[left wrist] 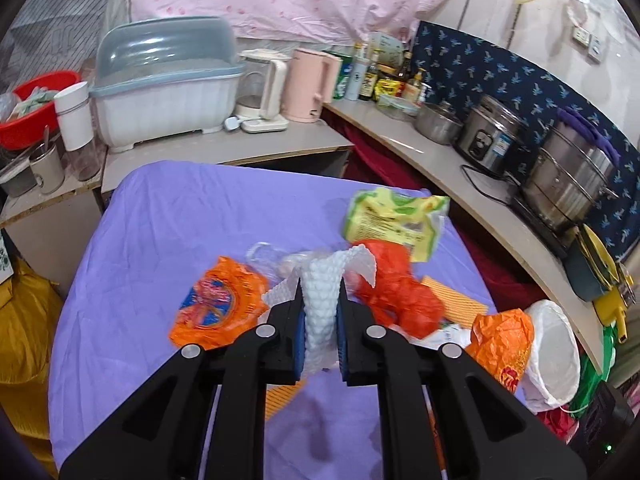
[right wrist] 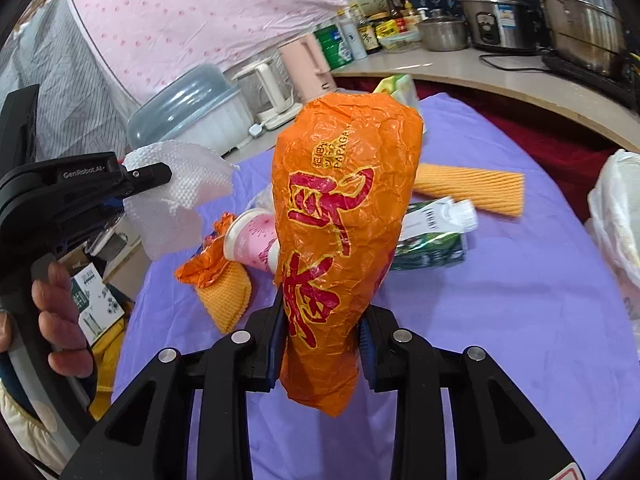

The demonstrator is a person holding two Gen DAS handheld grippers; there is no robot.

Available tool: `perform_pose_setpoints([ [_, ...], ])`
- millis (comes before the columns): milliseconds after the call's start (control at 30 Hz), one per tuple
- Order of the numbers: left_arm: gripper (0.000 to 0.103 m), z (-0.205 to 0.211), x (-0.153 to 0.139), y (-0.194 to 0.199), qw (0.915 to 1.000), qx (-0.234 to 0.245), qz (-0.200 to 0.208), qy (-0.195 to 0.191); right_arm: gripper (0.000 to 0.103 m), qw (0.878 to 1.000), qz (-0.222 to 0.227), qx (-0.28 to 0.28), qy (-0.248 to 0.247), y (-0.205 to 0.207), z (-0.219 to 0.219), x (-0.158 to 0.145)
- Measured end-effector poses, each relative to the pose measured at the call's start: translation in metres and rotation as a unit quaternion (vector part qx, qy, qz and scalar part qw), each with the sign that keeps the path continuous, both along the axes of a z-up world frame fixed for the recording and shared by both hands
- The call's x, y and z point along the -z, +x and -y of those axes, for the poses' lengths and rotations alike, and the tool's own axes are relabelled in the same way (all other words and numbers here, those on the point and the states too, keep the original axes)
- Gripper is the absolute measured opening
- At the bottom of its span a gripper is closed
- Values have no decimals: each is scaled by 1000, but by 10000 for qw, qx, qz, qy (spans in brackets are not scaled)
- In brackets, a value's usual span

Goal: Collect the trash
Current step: 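Carry the orange bag and white wrap over the bin with both grippers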

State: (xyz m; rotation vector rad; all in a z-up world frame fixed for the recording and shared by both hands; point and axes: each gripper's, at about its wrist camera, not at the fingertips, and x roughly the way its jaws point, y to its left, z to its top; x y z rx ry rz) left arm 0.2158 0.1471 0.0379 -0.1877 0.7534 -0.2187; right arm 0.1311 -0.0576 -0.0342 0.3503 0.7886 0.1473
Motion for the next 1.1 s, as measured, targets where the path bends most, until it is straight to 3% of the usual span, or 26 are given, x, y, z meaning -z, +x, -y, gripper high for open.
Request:
perform_pose_setpoints([
  [267,12,69,-12,-28,9984,562,57,-17,29,9986,193,493,71,-32,56,-15],
  [567,12,157,-14,-58,9924,1230,55,52,29,9916,252,1261,164,-75,147,-16],
  [1100,12,327,-6,-102,9653,2605,-3,188,30,9671,225,2519,264,-143,297,0],
])
